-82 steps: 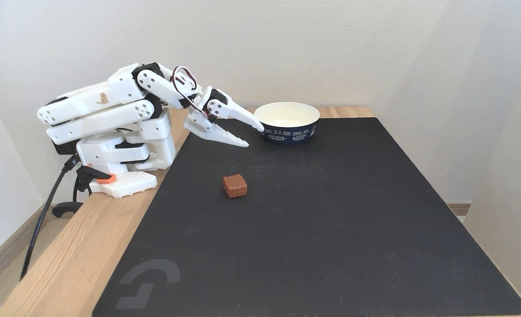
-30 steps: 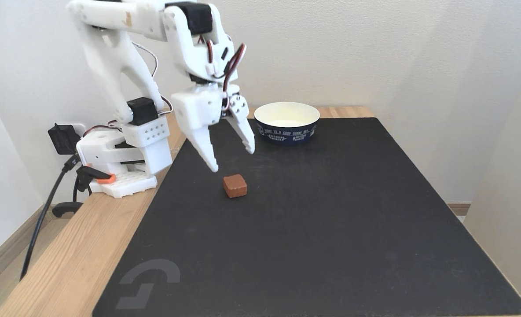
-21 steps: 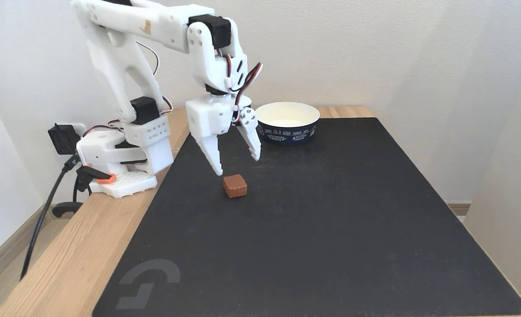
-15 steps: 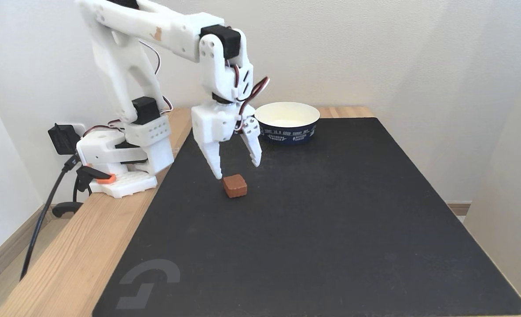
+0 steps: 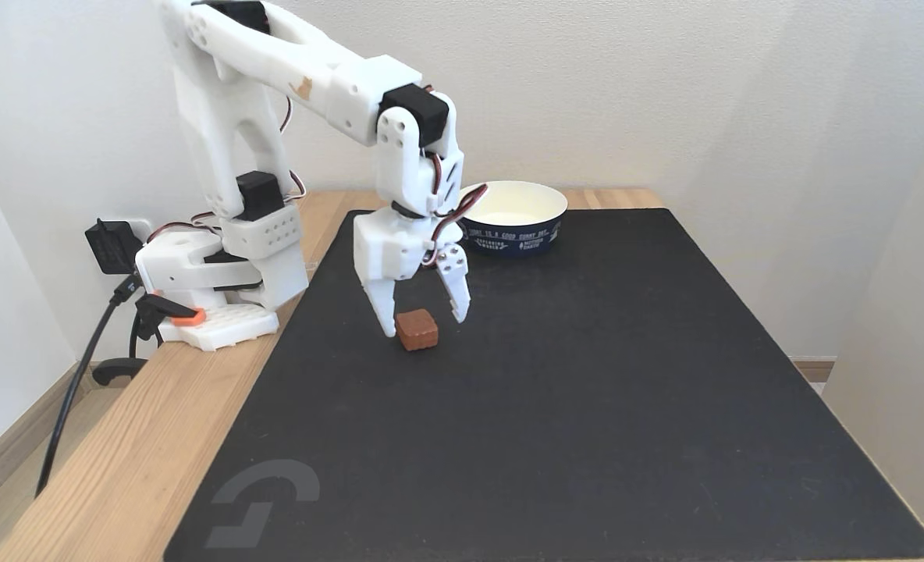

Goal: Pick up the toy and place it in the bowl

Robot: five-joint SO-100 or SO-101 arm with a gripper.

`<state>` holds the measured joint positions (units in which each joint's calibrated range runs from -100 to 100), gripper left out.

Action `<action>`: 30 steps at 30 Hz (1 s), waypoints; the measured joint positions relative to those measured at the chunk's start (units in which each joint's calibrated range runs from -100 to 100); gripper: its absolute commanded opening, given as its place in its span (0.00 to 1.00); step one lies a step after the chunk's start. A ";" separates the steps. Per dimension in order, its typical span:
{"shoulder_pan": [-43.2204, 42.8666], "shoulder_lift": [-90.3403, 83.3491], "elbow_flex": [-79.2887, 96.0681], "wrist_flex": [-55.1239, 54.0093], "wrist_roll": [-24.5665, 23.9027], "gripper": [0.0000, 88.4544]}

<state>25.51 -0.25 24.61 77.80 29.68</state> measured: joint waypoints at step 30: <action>-4.58 2.00 9.26 -5.74 -0.57 0.33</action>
<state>20.93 1.75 33.87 72.06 29.11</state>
